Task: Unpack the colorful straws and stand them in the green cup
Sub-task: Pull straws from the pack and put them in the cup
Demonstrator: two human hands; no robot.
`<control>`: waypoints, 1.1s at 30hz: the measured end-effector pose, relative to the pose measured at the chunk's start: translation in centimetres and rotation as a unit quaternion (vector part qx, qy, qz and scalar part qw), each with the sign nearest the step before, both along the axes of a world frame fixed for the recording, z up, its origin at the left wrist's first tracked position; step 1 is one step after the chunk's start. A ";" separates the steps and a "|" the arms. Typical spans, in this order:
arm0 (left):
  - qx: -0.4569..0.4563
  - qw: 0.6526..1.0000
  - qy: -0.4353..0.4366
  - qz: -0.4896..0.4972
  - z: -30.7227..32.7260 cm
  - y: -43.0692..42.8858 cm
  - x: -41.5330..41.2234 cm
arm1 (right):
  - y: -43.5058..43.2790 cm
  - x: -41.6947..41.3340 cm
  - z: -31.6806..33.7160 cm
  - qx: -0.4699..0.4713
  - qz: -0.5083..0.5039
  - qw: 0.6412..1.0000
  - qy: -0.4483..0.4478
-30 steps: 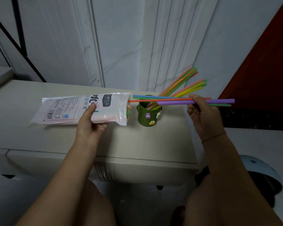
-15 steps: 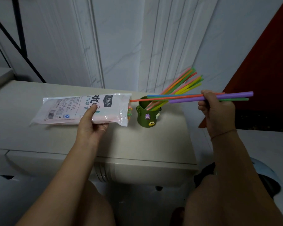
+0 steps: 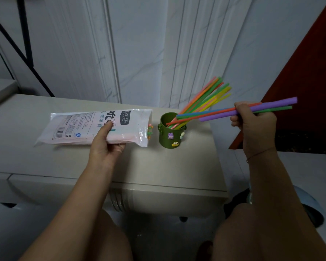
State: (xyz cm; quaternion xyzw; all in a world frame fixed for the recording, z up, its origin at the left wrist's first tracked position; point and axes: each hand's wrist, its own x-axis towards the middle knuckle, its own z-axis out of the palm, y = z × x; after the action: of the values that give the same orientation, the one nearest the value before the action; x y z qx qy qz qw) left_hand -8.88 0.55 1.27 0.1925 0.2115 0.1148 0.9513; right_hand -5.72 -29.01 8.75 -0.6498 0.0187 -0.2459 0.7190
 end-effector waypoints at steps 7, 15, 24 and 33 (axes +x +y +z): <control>0.000 1.000 -0.002 -0.003 0.0 -0.2 -0.1 | 3.4 2.1 -0.6 -0.076 0.070 0.994 0.044; 0.000 1.000 -0.009 0.000 -0.2 0.0 0.0 | 5.9 3.4 -4.1 -0.124 0.123 0.979 0.109; 0.004 1.000 -0.003 -0.002 -0.4 -0.7 -0.1 | 5.9 2.9 -5.8 -0.135 0.097 0.977 0.135; -0.007 1.000 -0.013 -0.018 -0.3 -1.5 -0.1 | 6.2 2.6 -6.2 -0.103 0.101 0.978 0.153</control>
State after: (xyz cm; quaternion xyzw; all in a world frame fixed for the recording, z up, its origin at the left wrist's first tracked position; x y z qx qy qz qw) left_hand -9.03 -0.96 0.96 0.1884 0.1967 0.0983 0.9572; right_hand -3.13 -22.85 2.50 -0.7485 0.0371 -0.0702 0.6583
